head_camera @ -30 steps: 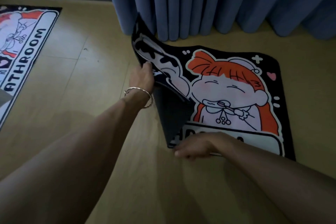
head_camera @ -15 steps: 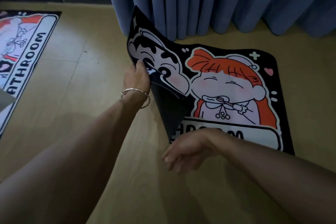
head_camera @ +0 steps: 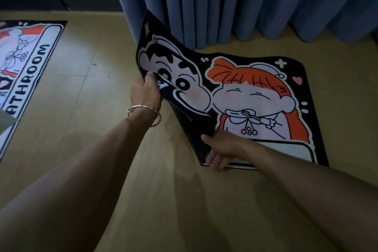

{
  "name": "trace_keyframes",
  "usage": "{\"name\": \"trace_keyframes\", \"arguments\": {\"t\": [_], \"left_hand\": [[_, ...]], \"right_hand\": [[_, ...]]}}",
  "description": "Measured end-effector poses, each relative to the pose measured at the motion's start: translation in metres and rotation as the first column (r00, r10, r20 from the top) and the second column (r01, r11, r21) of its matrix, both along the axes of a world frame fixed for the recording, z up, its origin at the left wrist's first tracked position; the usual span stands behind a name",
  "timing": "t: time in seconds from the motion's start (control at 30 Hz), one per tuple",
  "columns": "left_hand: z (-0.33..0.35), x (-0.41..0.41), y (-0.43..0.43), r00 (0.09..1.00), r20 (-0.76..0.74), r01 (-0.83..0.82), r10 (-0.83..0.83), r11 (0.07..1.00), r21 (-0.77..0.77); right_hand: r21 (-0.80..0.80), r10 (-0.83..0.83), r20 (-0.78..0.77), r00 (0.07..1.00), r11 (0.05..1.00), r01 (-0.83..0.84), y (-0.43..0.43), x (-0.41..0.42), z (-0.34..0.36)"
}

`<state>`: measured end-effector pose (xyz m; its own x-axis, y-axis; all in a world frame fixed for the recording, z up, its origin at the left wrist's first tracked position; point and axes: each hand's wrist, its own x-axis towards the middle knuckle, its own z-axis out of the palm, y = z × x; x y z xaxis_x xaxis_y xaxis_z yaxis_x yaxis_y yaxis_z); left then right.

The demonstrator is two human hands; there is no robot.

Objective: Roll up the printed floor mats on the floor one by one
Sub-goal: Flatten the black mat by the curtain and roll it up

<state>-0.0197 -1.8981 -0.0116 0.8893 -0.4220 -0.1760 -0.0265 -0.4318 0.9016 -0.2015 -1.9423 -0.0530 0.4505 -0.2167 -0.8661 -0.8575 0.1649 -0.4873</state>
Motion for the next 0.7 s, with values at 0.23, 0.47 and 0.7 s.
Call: {"name": "trace_keyframes", "arguments": {"t": [0.23, 0.47, 0.7], "left_hand": [[-0.004, 0.008, 0.010, 1.000, -0.005, -0.002, 0.002, 0.999, -0.035], [-0.027, -0.009, 0.049, 0.974, 0.175, 0.113, -0.147, 0.975, 0.189], [-0.066, -0.078, 0.067, 0.918, -0.077, 0.395, -0.389, 0.877, 0.274]], "right_hand": [[-0.289, -0.392, 0.200, 0.898, 0.852, 0.437, -0.021, 0.013, -0.016], [-0.366, -0.453, 0.587, 0.671, 0.590, 0.719, -0.062, 0.031, 0.020], [-0.637, -0.040, 0.509, 0.860, 0.655, 0.407, -0.092, 0.023, 0.037]]}}
